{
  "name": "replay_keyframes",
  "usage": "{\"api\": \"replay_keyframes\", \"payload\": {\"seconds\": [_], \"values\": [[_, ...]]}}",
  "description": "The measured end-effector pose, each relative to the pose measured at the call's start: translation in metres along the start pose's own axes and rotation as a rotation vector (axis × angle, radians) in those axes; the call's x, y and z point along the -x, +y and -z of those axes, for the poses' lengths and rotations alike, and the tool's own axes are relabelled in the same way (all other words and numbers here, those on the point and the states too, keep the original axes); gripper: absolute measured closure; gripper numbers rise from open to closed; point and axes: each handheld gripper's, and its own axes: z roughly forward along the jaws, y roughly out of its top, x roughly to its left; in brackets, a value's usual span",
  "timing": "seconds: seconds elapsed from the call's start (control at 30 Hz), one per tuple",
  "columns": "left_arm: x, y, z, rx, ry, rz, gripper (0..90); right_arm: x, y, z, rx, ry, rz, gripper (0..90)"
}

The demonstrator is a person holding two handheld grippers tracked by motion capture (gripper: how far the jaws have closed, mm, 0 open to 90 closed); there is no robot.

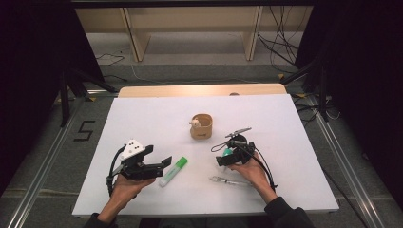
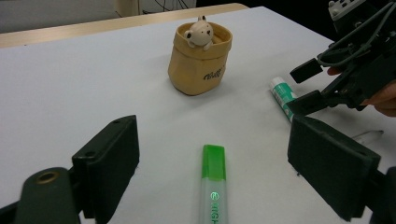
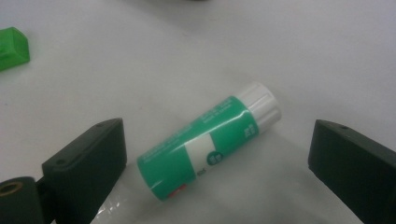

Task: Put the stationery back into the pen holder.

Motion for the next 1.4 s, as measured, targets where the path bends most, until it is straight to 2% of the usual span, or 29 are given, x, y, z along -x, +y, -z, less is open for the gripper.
{"api": "replay_keyframes", "payload": {"seconds": [0.23,0.43,0.63,1.13,1.4], "values": [[0.002,-0.002,-0.001,-0.008,-0.005,-0.022,16.1,-0.004,0.002,-0.005,-0.032,-0.019,0.005,4.3],[0.002,-0.003,0.000,-0.004,-0.006,-0.022,16.1,-0.008,0.004,-0.009,-0.052,-0.037,0.010,4.5],[0.002,-0.003,0.000,-0.005,-0.009,-0.022,16.2,-0.012,0.005,-0.013,-0.082,-0.060,0.040,7.8],[0.003,-0.004,-0.001,-0.006,-0.012,-0.023,16.2,-0.006,0.005,-0.009,-0.118,-0.036,0.033,20.1],[0.003,-0.004,-0.001,-0.009,-0.016,-0.029,16.2,-0.006,0.006,-0.007,-0.126,-0.025,0.026,22.9]]}}
